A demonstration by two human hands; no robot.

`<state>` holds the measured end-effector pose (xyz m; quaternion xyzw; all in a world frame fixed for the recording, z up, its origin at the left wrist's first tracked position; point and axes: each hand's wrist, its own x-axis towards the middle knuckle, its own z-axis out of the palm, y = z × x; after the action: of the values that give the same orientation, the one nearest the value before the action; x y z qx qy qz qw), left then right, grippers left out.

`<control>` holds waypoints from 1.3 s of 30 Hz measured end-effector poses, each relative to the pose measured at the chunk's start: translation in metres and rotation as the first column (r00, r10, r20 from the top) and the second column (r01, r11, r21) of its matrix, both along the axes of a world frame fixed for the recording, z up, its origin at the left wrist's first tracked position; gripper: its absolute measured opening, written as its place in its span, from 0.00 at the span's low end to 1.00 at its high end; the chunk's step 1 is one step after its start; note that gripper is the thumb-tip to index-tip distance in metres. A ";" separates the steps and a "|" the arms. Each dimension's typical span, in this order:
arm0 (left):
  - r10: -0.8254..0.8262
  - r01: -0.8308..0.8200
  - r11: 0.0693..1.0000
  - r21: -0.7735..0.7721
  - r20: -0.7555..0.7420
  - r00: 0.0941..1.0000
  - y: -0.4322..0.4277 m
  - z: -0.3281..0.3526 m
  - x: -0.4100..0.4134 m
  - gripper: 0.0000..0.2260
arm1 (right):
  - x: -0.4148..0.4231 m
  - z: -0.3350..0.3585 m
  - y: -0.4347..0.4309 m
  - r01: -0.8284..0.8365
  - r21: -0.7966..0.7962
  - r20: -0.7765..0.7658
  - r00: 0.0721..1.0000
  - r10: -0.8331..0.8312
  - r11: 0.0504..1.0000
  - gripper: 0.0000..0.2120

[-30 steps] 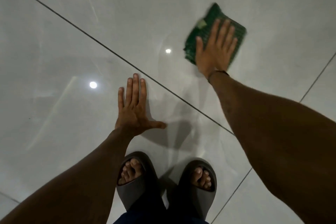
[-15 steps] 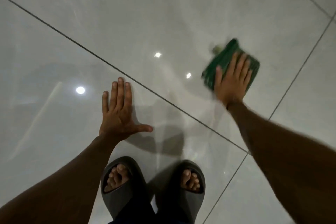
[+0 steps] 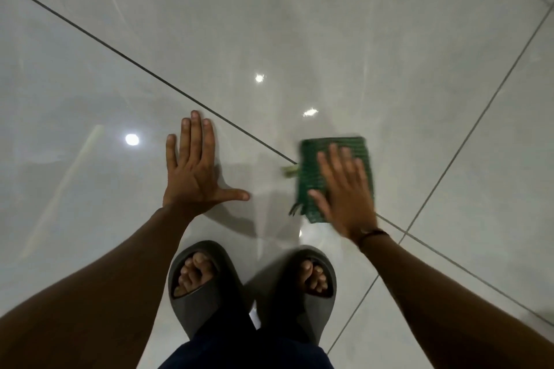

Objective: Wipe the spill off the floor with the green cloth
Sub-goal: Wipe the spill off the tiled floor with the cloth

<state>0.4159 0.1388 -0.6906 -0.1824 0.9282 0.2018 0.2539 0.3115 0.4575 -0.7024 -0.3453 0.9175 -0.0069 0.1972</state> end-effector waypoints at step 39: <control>0.207 -0.205 0.976 -0.075 0.020 0.978 -0.035 -0.002 0.046 0.76 | -0.106 -0.007 -0.134 0.377 -0.012 -0.168 0.912 -0.373 0.926 0.38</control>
<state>0.4622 0.1035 -0.6922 -0.2896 0.9073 0.1907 0.2378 0.2052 0.3237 -0.7090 -0.1600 0.9800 -0.0059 0.1180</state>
